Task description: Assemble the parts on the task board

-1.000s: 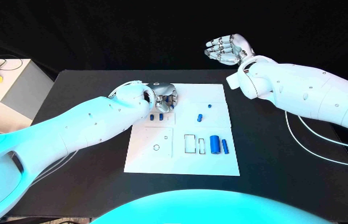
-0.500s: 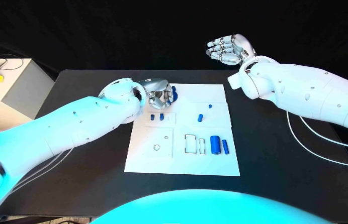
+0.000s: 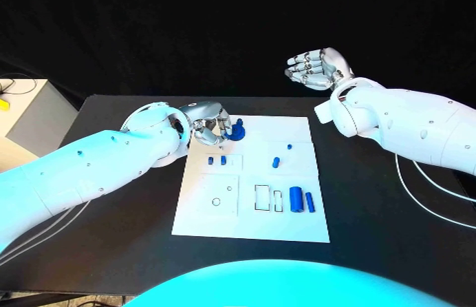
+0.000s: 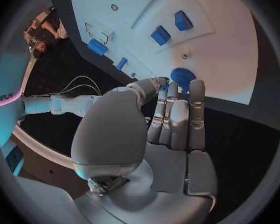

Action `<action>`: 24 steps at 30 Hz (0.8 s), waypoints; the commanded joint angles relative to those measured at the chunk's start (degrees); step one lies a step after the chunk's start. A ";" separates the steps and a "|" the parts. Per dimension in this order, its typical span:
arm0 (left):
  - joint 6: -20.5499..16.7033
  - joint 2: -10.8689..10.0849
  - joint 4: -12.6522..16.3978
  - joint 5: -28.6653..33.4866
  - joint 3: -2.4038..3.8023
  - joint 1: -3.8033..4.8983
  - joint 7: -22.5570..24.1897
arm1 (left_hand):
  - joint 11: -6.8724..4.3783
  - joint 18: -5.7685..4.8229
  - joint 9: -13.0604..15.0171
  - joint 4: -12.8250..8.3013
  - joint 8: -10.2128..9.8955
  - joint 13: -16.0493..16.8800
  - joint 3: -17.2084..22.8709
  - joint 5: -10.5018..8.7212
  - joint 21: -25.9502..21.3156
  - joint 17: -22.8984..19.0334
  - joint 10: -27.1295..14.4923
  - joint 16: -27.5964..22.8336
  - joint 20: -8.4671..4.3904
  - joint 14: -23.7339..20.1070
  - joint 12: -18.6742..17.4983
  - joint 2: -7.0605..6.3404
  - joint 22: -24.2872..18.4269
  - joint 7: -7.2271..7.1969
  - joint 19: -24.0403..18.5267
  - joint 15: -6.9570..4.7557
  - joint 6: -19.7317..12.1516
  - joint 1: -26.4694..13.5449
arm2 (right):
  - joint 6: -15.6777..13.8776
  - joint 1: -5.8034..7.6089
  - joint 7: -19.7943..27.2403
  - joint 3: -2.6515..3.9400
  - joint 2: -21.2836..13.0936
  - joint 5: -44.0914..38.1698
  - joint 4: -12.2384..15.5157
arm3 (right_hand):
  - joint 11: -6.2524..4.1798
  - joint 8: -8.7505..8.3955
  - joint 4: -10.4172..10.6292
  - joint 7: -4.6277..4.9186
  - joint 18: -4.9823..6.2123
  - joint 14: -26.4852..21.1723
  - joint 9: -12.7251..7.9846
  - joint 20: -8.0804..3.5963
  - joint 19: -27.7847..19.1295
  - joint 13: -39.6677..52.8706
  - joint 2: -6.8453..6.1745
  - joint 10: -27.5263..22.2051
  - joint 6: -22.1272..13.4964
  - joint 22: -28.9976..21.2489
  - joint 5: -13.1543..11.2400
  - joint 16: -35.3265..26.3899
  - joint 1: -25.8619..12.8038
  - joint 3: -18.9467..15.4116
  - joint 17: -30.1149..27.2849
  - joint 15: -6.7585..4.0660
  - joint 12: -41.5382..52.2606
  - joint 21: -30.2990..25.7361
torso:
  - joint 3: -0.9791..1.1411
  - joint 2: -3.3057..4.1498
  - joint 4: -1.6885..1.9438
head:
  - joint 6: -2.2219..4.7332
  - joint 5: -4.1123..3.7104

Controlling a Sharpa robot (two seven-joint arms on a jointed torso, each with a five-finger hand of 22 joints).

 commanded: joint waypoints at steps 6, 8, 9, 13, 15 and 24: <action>0.53 0.23 -0.85 -2.97 -0.25 -0.22 -0.74 | -0.08 0.59 0.12 0.03 -0.30 0.03 -0.31 0.00 0.34 -0.38 0.61 0.18 -0.08 0.19 -0.28 0.07 -0.08 0.10 0.25 -0.01 0.42 -0.71 | 0.56 -0.16 0.54 -0.02 0.08 -0.13 -0.10 | 0.35 -0.25 -0.11 2.20 0.31 -0.05 -0.10 0.00 -0.38 -0.07 0.37 0.00 0.51 -0.05 0.20 -0.07 0.03 -0.16 -0.05 -0.04 -0.29 -0.02 | 0.03 0.04 -0.07 | 0.00 0.42; 0.44 0.33 -1.10 -3.80 -0.34 -0.28 -1.11 | -0.13 0.58 0.18 0.06 -0.32 0.04 -0.40 -0.02 0.34 -0.34 0.79 0.20 -0.09 0.22 -0.39 0.07 -0.08 0.04 0.27 -0.03 0.55 -0.80 | 0.59 -0.17 0.51 -0.02 0.11 -0.13 -0.12 | 0.35 -0.25 -0.11 2.20 0.31 -0.05 -0.10 0.00 -0.38 -0.07 0.37 0.00 0.51 -0.05 0.20 -0.07 0.03 -0.16 -0.05 -0.04 -0.29 -0.02 | 0.06 0.06 -0.09 | 0.00 0.58; 0.33 0.37 -1.21 -4.13 -0.38 -0.30 -1.23 | -0.13 0.58 0.18 0.06 -0.32 0.04 -0.40 -0.02 0.34 -0.34 0.79 0.20 -0.09 0.22 -0.39 0.07 -0.08 0.04 0.27 -0.03 0.55 -0.80 | 0.59 -0.18 0.50 -0.03 0.12 -0.13 -0.12 | 0.35 -0.25 -0.11 2.20 0.31 -0.05 -0.10 0.00 -0.38 -0.07 0.37 0.00 0.51 -0.05 0.20 -0.07 0.03 -0.16 -0.05 -0.04 -0.29 -0.02 | 0.08 0.06 -0.10 | 0.00 0.63; -0.07 0.51 -1.66 -5.00 -0.48 -0.34 -1.61 | -0.17 0.58 0.22 0.06 -0.34 0.05 -0.47 -0.03 0.35 -0.26 0.90 0.24 -0.09 0.27 -0.47 0.05 -0.05 0.00 0.31 -0.06 0.64 -0.86 | 0.57 -0.19 0.49 -0.03 0.12 -0.13 -0.08 | 0.35 -0.25 -0.11 2.20 0.31 -0.05 -0.10 0.00 -0.38 -0.07 0.37 0.00 0.51 -0.05 0.20 -0.07 0.03 -0.16 -0.05 -0.04 -0.29 -0.02 | 0.13 0.11 -0.06 | 0.00 0.68; -0.18 0.61 -1.95 -5.33 -0.52 -0.35 -1.80 | -0.17 0.58 0.22 0.06 -0.34 0.05 -0.47 -0.03 0.35 -0.26 0.90 0.24 -0.09 0.27 -0.47 0.05 -0.05 0.00 0.31 -0.06 0.64 -0.86 | 0.56 -0.19 0.49 -0.04 0.12 -0.13 -0.04 | 0.35 -0.25 -0.11 2.20 0.31 -0.05 -0.10 0.00 -0.38 -0.07 0.37 0.00 0.51 -0.05 0.20 -0.07 0.03 -0.16 -0.05 -0.04 -0.29 -0.02 | 0.12 0.13 -0.06 | 0.00 0.71; 0.01 1.12 -2.95 -6.11 -0.88 -0.47 -2.14 | -0.22 0.58 0.26 0.01 -0.37 0.06 -0.48 -0.02 0.38 -0.24 1.01 0.26 -0.12 0.30 -0.54 0.05 0.01 -0.05 0.37 -0.09 0.71 -0.81 | 0.54 -0.19 0.49 -0.04 0.14 -0.14 0.08 | 0.35 -0.25 -0.11 2.20 0.31 -0.05 -0.10 0.00 -0.38 -0.07 0.37 0.00 0.51 -0.05 0.20 -0.07 0.03 -0.16 -0.05 -0.04 -0.29 -0.02 | 0.08 0.15 -0.12 | 0.00 0.74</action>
